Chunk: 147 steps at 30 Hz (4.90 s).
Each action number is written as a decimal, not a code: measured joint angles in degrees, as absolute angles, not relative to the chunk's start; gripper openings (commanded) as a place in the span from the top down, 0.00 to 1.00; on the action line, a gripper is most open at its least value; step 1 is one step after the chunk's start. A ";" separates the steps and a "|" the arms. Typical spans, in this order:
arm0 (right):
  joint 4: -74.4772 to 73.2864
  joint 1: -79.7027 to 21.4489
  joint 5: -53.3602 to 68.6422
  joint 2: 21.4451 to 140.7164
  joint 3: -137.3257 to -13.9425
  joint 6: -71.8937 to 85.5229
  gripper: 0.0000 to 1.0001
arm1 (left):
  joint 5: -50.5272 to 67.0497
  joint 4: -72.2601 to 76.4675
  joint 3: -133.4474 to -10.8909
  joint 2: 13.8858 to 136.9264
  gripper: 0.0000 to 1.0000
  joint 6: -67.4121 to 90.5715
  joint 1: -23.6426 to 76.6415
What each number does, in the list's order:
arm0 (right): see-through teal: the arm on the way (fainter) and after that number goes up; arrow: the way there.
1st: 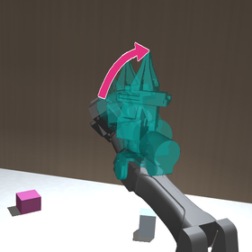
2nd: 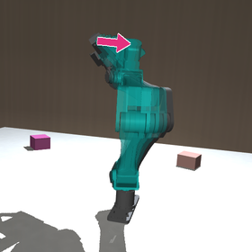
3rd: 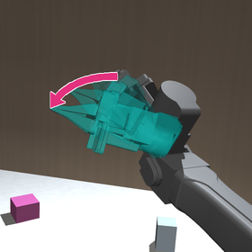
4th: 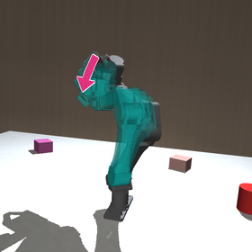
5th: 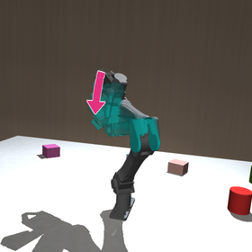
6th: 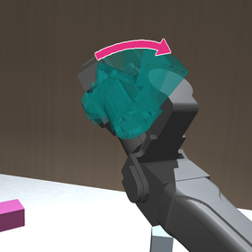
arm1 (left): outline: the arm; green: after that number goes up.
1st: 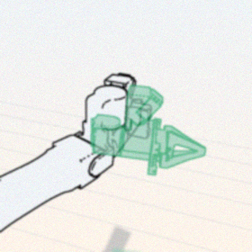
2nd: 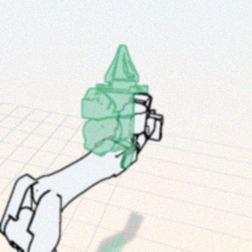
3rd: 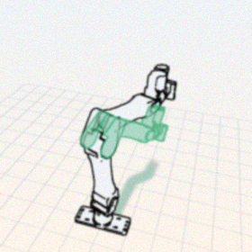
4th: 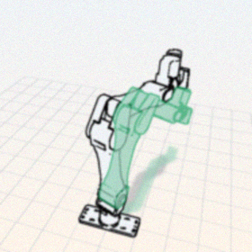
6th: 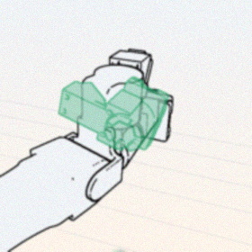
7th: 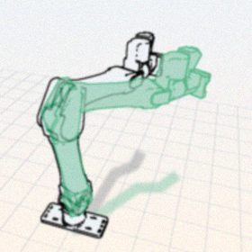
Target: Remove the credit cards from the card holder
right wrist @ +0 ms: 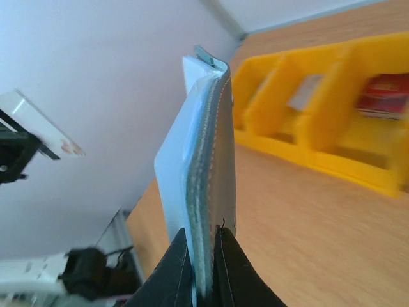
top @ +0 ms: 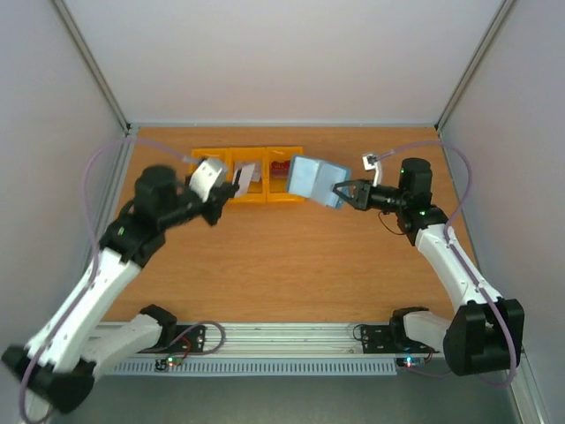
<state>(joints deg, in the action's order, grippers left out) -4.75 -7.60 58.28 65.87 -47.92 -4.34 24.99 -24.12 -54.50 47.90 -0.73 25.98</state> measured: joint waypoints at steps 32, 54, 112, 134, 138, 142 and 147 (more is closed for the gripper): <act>-6.87 10.02 60.12 66.85 -47.40 4.89 0.99 | 1.98 -18.31 -82.37 109.95 1.00 -81.41 19.94; -6.37 10.02 62.52 67.11 -47.40 4.84 0.99 | -2.04 -19.38 -88.20 119.04 0.39 -79.85 19.57; -0.43 10.02 65.65 65.39 -46.74 5.17 0.99 | 9.69 -43.00 -112.07 135.61 0.85 -74.39 18.26; -12.60 -9.15 70.11 61.28 -56.75 -5.65 0.99 | 32.42 -61.04 -96.90 96.92 0.24 -61.67 16.49; -19.18 -14.13 69.54 58.81 -60.12 -12.27 0.99 | 45.69 -67.99 -92.51 88.25 0.01 -58.76 16.45; -22.96 -15.99 67.35 59.00 -60.60 -15.11 0.99 | 61.28 -69.38 -80.14 74.28 0.01 -53.65 16.53; -24.60 -20.84 66.15 60.29 -60.62 -16.64 0.99 | 64.84 -43.33 -56.84 52.45 0.04 -28.42 19.49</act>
<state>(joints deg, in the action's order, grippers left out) -24.60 -20.84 66.15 60.29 -60.62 -16.64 64.84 -43.33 -56.84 52.45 -28.42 19.49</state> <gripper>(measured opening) 0.076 0.996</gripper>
